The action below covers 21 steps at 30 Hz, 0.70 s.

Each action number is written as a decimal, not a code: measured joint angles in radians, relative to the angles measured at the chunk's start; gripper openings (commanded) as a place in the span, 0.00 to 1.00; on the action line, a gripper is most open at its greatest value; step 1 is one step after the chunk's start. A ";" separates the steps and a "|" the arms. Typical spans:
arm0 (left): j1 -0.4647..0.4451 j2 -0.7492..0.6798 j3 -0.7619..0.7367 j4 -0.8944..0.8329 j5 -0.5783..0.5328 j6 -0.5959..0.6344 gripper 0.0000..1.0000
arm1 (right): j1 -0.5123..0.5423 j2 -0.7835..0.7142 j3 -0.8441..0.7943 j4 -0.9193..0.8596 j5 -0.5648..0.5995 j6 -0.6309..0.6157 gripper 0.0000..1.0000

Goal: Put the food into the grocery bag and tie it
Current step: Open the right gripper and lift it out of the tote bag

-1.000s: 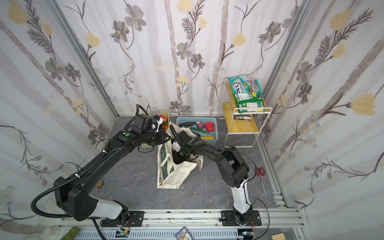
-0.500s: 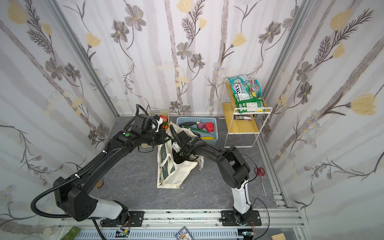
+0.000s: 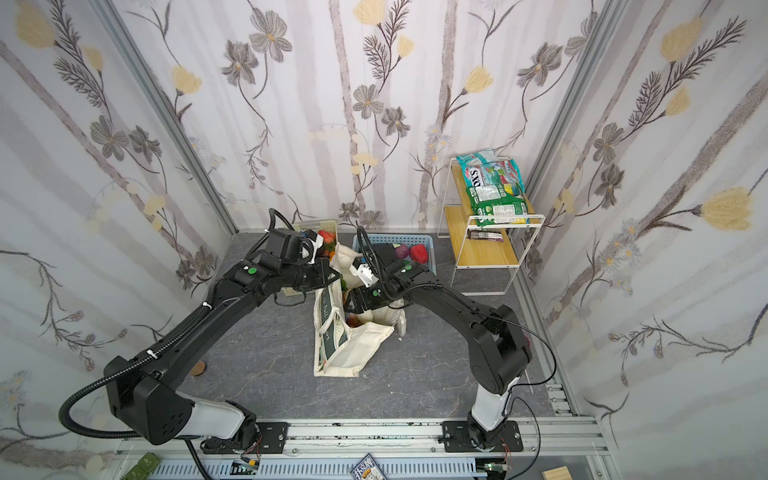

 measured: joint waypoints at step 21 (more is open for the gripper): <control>0.040 -0.063 -0.071 -0.005 -0.020 0.002 0.00 | -0.195 -0.155 0.143 -0.081 0.044 -0.019 0.74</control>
